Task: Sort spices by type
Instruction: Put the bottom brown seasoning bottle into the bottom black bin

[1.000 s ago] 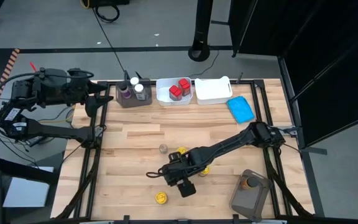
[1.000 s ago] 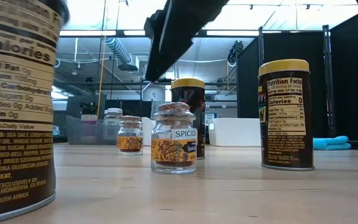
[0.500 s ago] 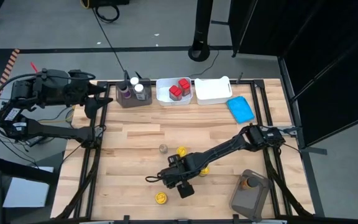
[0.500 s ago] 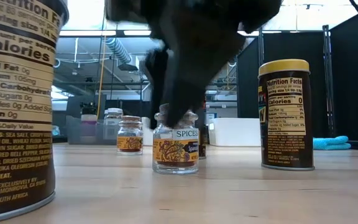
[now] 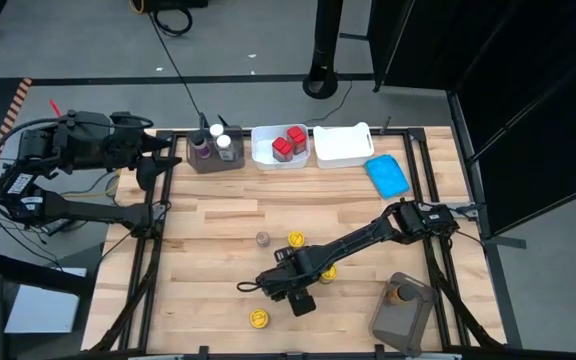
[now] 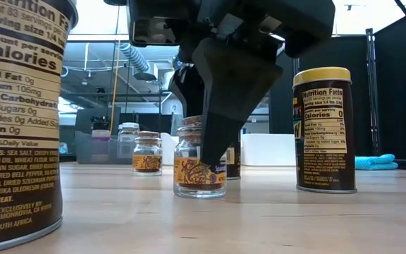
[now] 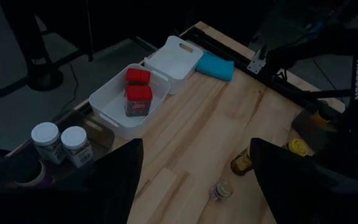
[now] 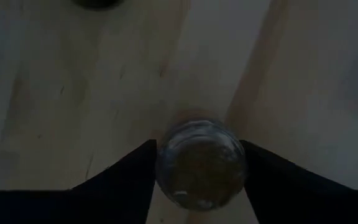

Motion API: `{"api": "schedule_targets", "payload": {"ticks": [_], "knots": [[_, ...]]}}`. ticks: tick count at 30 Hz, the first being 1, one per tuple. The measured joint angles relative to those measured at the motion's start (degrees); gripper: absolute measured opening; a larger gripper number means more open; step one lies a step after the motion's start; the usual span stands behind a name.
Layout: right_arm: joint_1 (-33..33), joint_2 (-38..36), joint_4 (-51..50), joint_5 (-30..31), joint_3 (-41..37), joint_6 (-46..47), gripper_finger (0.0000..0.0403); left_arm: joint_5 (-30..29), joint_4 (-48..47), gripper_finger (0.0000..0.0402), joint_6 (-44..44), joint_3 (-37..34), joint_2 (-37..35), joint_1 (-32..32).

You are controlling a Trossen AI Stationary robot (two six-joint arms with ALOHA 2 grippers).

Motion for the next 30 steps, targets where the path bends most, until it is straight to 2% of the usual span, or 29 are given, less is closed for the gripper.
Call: {"api": "schedule_targets", "payload": {"ticks": [5, 17, 25, 30], "knots": [[0.0, -0.04, 0.06, 0.1, 0.02, 0.11, 0.0189, 0.01, 0.0, 0.0301, 0.0, 0.0, -0.02, 0.02], [0.0, -0.26, -0.96, 0.26, 0.88, 4.02, 0.019, 0.01, 0.0, 0.0301, -0.27, 0.0, 0.0, 0.02], [0.02, -0.39, -6.69, 1.9, 9.17, 4.67, 0.0191, 0.02, -0.04, 0.0301, -0.34, 0.0, 0.0, 0.0], [0.16, -0.43, -16.23, 4.0, 17.72, 6.48, 0.0192, 0.03, -0.13, 0.0301, -0.37, 0.0, -0.02, 0.02]]}}
